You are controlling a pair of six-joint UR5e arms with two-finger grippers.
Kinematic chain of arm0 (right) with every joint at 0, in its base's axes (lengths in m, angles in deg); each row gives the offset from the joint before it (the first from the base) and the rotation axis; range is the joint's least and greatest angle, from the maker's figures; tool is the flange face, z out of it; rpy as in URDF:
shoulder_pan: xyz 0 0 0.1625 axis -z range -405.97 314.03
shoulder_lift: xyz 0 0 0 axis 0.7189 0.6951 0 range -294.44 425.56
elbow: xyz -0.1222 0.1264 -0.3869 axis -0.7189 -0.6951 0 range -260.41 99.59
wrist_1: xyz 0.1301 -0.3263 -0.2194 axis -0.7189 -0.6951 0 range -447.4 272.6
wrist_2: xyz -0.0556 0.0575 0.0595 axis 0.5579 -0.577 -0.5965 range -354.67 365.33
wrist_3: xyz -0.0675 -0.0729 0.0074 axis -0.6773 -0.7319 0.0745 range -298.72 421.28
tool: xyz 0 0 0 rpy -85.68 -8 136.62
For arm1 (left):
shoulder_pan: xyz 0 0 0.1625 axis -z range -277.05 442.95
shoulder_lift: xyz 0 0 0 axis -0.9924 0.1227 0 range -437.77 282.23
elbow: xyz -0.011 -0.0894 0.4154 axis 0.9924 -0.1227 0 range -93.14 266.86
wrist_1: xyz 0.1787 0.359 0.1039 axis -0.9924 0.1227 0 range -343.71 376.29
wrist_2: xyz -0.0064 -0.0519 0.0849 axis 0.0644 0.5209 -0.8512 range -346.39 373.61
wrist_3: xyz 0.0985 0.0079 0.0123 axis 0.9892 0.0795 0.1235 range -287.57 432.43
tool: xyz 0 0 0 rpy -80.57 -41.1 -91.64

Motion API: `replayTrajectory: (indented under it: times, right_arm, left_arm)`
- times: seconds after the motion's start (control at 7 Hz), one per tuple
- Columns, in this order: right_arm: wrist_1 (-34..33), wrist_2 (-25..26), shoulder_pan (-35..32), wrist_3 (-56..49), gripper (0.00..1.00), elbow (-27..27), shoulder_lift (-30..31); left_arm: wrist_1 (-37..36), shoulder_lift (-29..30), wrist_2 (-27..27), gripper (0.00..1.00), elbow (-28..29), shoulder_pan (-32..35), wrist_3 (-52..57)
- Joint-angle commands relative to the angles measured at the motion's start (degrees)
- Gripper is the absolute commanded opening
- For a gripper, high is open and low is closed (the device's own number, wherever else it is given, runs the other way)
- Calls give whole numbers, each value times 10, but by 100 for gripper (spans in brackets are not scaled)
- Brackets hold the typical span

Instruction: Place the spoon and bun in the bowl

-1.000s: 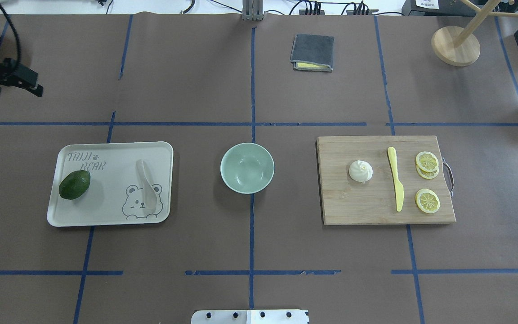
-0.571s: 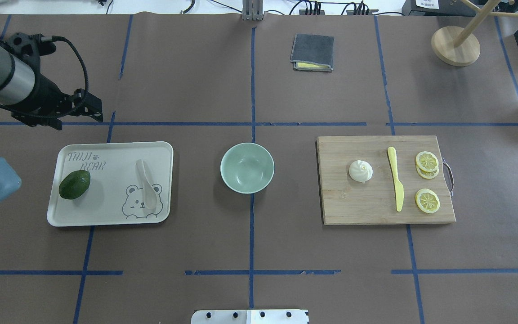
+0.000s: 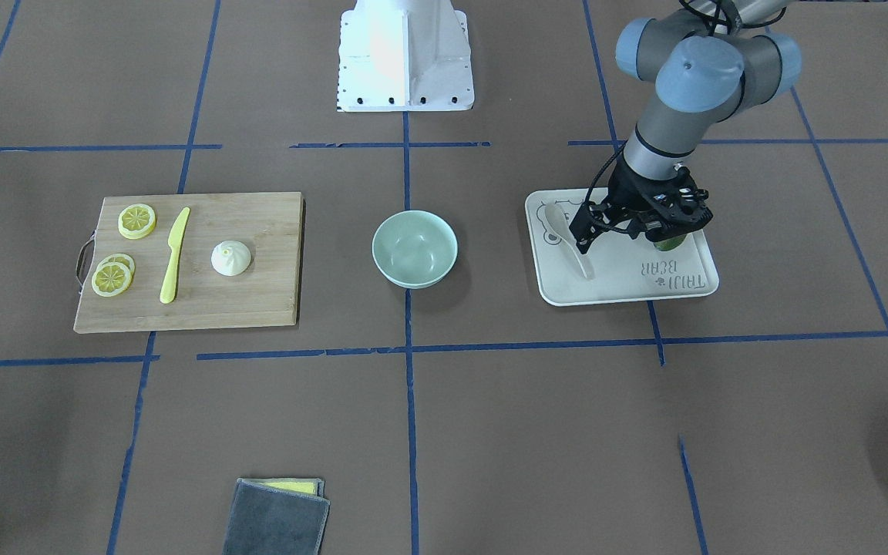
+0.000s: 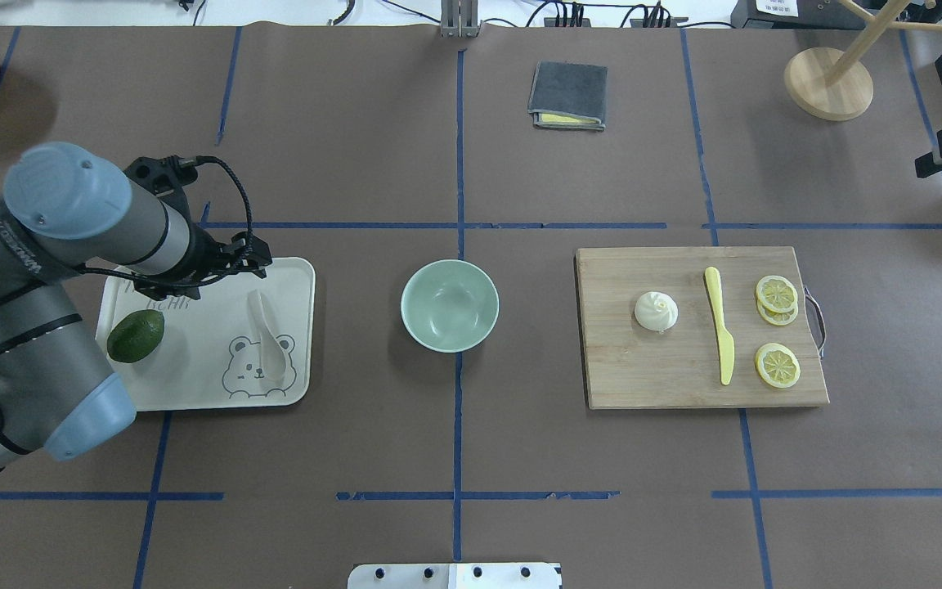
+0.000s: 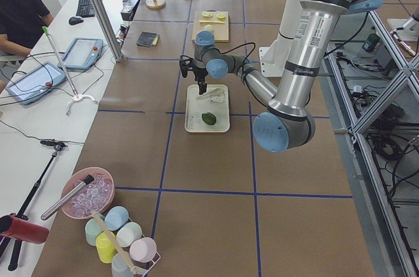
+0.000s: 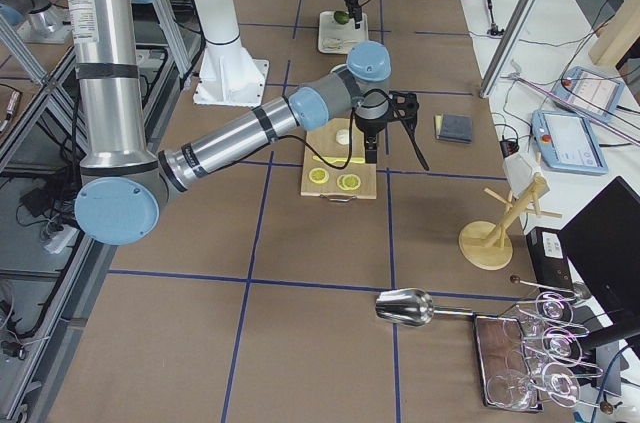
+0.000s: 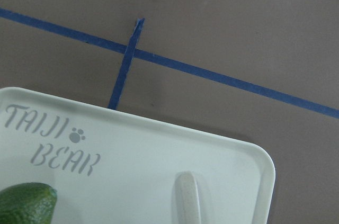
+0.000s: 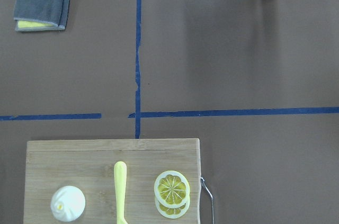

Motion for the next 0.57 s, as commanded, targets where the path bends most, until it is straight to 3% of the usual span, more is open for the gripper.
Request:
replayTrajectory:
  times: [0.0,0.43]
  right_arm:
    - [17,31,40,34,100,11,-2]
    - [17,30,46,37,100,12,-2]
  left_arm:
    - [3,12,-28,91,26,-23,-8]
    - [4,21,-44,84,51,-56,-22]
